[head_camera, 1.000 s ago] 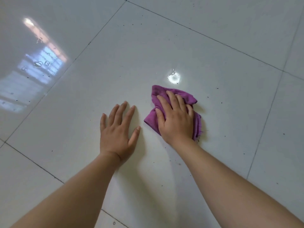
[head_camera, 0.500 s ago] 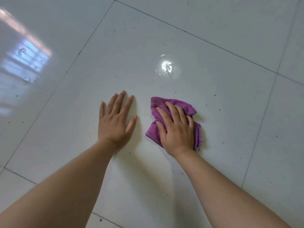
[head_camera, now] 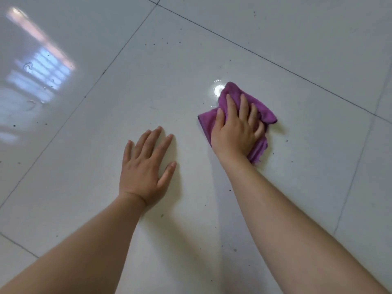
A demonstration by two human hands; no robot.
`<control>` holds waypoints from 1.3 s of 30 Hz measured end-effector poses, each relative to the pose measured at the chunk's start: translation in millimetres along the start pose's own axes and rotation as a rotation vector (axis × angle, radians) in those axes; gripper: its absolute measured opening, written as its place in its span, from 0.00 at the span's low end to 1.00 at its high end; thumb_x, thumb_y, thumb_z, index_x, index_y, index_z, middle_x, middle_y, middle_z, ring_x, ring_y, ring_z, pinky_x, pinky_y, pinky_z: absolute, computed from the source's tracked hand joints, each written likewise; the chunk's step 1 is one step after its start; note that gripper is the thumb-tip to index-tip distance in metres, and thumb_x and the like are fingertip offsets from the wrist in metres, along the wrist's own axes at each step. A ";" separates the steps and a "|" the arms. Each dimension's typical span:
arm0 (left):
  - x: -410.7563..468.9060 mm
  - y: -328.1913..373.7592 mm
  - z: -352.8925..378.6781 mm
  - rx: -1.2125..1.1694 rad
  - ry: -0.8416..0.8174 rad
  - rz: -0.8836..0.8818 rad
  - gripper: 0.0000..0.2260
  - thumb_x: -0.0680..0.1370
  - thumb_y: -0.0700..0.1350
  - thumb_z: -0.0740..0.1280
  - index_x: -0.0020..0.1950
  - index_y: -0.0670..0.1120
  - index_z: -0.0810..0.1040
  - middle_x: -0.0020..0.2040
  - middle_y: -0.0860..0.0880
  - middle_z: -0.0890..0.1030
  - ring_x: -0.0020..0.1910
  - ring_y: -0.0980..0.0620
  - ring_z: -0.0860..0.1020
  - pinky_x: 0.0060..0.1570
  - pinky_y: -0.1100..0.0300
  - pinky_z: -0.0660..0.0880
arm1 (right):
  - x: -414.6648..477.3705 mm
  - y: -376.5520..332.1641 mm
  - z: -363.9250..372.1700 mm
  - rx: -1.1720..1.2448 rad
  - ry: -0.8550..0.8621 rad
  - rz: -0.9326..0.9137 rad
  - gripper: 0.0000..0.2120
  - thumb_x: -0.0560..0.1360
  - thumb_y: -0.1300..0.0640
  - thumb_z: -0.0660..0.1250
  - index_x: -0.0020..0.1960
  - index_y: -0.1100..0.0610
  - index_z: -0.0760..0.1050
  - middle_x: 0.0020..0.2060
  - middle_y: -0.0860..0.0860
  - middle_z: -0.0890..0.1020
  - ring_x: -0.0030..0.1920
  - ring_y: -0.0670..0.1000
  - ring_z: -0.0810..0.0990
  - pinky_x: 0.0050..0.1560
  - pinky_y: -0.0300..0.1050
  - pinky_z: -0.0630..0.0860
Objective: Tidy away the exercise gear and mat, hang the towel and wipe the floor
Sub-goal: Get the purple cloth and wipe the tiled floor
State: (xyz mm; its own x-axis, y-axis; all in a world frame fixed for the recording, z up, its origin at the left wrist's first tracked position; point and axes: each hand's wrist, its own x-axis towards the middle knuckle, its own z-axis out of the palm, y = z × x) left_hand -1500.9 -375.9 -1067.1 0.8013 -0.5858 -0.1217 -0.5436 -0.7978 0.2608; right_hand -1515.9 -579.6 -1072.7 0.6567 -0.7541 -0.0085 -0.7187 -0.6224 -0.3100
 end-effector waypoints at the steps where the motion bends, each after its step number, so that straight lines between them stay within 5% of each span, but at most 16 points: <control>1: 0.0 0.0 -0.3 -0.001 0.006 0.002 0.28 0.75 0.60 0.49 0.75 0.57 0.55 0.77 0.53 0.55 0.75 0.51 0.52 0.72 0.50 0.43 | 10.9 -7.3 2.3 -0.006 -0.030 -0.072 0.20 0.79 0.44 0.52 0.71 0.43 0.63 0.74 0.46 0.61 0.73 0.53 0.56 0.67 0.55 0.51; 7: -0.1 0.0 -1.5 -0.009 -0.004 -0.003 0.27 0.76 0.61 0.49 0.75 0.57 0.55 0.77 0.53 0.55 0.75 0.52 0.52 0.72 0.49 0.45 | -41.3 15.5 2.2 -0.039 -0.005 -0.497 0.19 0.77 0.45 0.55 0.65 0.47 0.71 0.67 0.48 0.72 0.66 0.54 0.69 0.60 0.53 0.60; 14: 0.4 0.4 -1.4 -0.016 0.004 -0.005 0.27 0.76 0.60 0.49 0.75 0.57 0.55 0.77 0.54 0.54 0.75 0.52 0.50 0.73 0.50 0.43 | -6.3 -8.0 9.1 -0.030 0.049 -0.264 0.20 0.77 0.44 0.54 0.67 0.47 0.69 0.69 0.50 0.70 0.68 0.55 0.67 0.62 0.54 0.56; 20: 1.0 2.6 -2.1 -0.011 -0.007 -0.007 0.27 0.76 0.60 0.49 0.75 0.57 0.56 0.77 0.53 0.56 0.75 0.51 0.52 0.73 0.48 0.45 | -38.5 21.7 -0.8 -0.055 -0.012 -0.556 0.19 0.77 0.46 0.55 0.65 0.47 0.72 0.67 0.49 0.72 0.66 0.54 0.70 0.59 0.51 0.59; 26: 13.6 7.8 -10.1 0.077 0.007 -0.019 0.27 0.77 0.58 0.49 0.75 0.53 0.56 0.74 0.47 0.61 0.73 0.46 0.57 0.71 0.42 0.52 | -45.1 20.8 -0.9 -0.053 -0.013 -0.359 0.20 0.77 0.45 0.53 0.67 0.46 0.69 0.69 0.48 0.70 0.67 0.53 0.68 0.61 0.53 0.61; 32: 55.8 7.0 -5.0 -0.032 0.085 -0.209 0.27 0.77 0.60 0.47 0.76 0.55 0.51 0.77 0.50 0.52 0.76 0.51 0.47 0.73 0.48 0.41 | -42.2 21.0 3.5 -0.049 0.037 -0.288 0.20 0.77 0.44 0.53 0.67 0.46 0.69 0.68 0.49 0.70 0.67 0.54 0.68 0.60 0.52 0.59; 39: 57.3 4.2 -2.1 -0.032 0.106 -0.217 0.27 0.77 0.59 0.48 0.75 0.55 0.54 0.77 0.51 0.54 0.75 0.52 0.48 0.73 0.49 0.41 | -20.1 9.6 6.7 -0.072 0.075 -0.221 0.20 0.77 0.45 0.55 0.68 0.47 0.68 0.69 0.50 0.69 0.69 0.55 0.66 0.59 0.53 0.57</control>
State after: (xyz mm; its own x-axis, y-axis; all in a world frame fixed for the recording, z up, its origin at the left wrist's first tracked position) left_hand -1456.7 -412.5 -1071.0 0.9210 -0.3819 -0.0769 -0.3494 -0.8972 0.2702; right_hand -1534.4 -569.0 -1081.8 0.7829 -0.6097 0.1235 -0.5757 -0.7854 -0.2275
